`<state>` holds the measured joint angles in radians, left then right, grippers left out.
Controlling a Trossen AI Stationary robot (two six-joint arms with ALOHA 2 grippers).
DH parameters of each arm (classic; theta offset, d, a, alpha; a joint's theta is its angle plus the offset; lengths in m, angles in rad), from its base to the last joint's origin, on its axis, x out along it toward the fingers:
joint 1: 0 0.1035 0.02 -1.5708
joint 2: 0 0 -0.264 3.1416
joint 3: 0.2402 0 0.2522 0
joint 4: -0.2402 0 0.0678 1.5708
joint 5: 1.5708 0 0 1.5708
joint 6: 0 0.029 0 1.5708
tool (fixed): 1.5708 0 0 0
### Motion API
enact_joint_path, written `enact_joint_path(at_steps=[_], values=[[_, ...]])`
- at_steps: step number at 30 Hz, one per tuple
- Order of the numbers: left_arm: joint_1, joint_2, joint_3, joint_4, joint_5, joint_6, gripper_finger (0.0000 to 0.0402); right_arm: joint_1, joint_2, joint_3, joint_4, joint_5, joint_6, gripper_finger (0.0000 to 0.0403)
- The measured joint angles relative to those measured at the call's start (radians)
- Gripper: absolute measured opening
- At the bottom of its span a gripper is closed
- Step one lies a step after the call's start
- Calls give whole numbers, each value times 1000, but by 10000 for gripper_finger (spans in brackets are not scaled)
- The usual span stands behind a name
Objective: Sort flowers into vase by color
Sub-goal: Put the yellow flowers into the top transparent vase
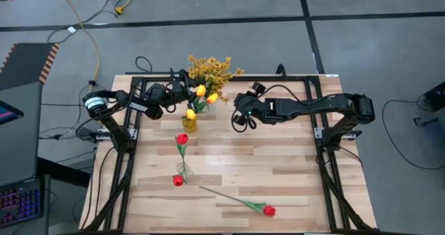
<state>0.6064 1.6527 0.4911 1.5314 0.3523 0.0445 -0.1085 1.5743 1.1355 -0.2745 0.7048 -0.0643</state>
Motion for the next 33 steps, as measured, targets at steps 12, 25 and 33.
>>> enact_joint_path(at_steps=[12, 25, 33], values=[[0, 0, 0, -1, 0, 0, 120, 0, 0, 0, 0, 0, 3, 136], [0, 0, 15, 1, 10, -7, 116, 0, 0, 0, 7, 0, 3, 136], [0, 0, 104, -106, 52, -35, 116, 0, 0, 0, 8, 0, 3, 136]])
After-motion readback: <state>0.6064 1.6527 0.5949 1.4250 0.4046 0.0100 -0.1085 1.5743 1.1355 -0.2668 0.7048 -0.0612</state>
